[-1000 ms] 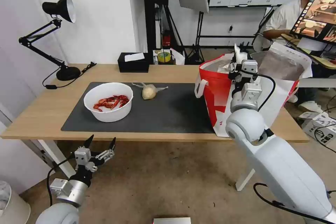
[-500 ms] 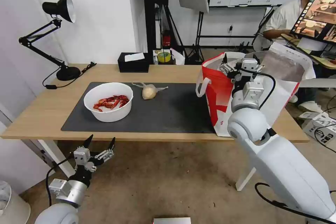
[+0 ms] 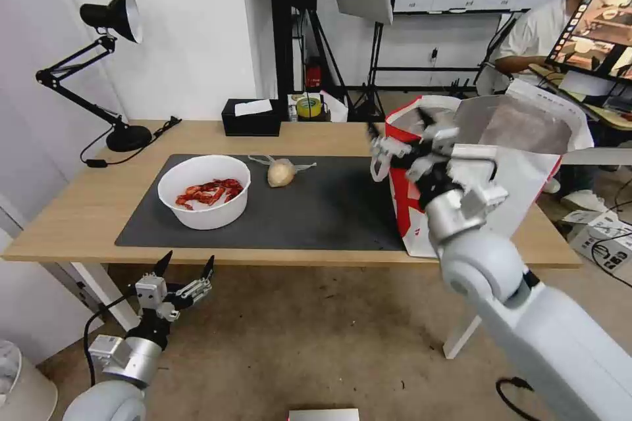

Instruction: Pick up the trash from the table and place it into the takeout bag.

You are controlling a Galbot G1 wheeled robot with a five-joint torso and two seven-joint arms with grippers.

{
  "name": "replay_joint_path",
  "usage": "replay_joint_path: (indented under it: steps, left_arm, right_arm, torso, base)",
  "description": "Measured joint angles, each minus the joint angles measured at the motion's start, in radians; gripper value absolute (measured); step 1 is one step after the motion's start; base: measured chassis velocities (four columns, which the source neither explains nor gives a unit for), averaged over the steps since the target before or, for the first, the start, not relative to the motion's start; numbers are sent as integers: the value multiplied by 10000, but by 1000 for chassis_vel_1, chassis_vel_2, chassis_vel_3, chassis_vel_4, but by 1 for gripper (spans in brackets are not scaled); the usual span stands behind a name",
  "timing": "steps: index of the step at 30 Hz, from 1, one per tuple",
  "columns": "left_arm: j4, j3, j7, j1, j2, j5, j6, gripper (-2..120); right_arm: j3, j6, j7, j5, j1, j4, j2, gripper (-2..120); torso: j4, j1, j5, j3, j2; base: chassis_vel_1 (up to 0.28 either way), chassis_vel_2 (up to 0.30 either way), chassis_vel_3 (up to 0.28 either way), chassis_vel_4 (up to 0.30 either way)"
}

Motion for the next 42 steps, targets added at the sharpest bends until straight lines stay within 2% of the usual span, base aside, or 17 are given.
replay_joint_path:
  steps: [3,10,13,18,21,26,28,33,42]
  left_arm:
    - [12,-2,15,-62,-5,0,-15,100]
    - [27,-7,28,-83,-11,13,-39,100]
    - [66,-19,35,-64,-12,29,-71,100]
    - [105,-43,38,-49,-3,31,-93,100]
    - [131,-65,39,-10,-18,47,-114,100]
    - [141,-129,37,57,-21,62,-118,100]
    - [161,-175,37,97,-18,63,-134,100]
    - [256,-277,202,262,-111,69,-259,100]
    - [320,-375,244,401,-227,102,-370,100]
  right_arm:
    - [483,-1,-517,-24,-1093,383,-296,100]
    - [1393,312,-928,-202,-3079,599,-439,100]
    - [2117,796,-1330,-708,-4434,570,-250,100]
    - [2601,1306,-1528,-1297,-5560,433,79,100]
    - [2760,1801,-1546,-2083,-6446,224,578,100]
    - [2759,2336,-1537,-2736,-7000,-129,1159,100]
    - [2637,2840,-1493,-3133,-7164,-474,1424,100]
    - [2416,3573,-1419,-3454,-7395,-977,1614,100]
    - [2247,3632,-1401,-3447,-7416,-1152,1679,100]
  torso:
    - [0,0,0,-1,0]
    - [-2,0,2,0,0]
    - [-1,0,0,0,0]
    - [-1,0,0,-1,0]
    - [-1,-1,0,0,0]
    - [-1,-1,0,-1,0]
    - [-2,0,-1,-1,0]
    - [-1,0,-1,0,0]
    - [0,0,0,0,0]
  base:
    - [0,0,0,0]
    - [0,0,0,0]
    - [0,0,0,0]
    - [0,0,0,0]
    - [0,0,0,0]
    - [0,0,0,0]
    - [0,0,0,0]
    - [0,0,0,0]
    - [0,0,0,0]
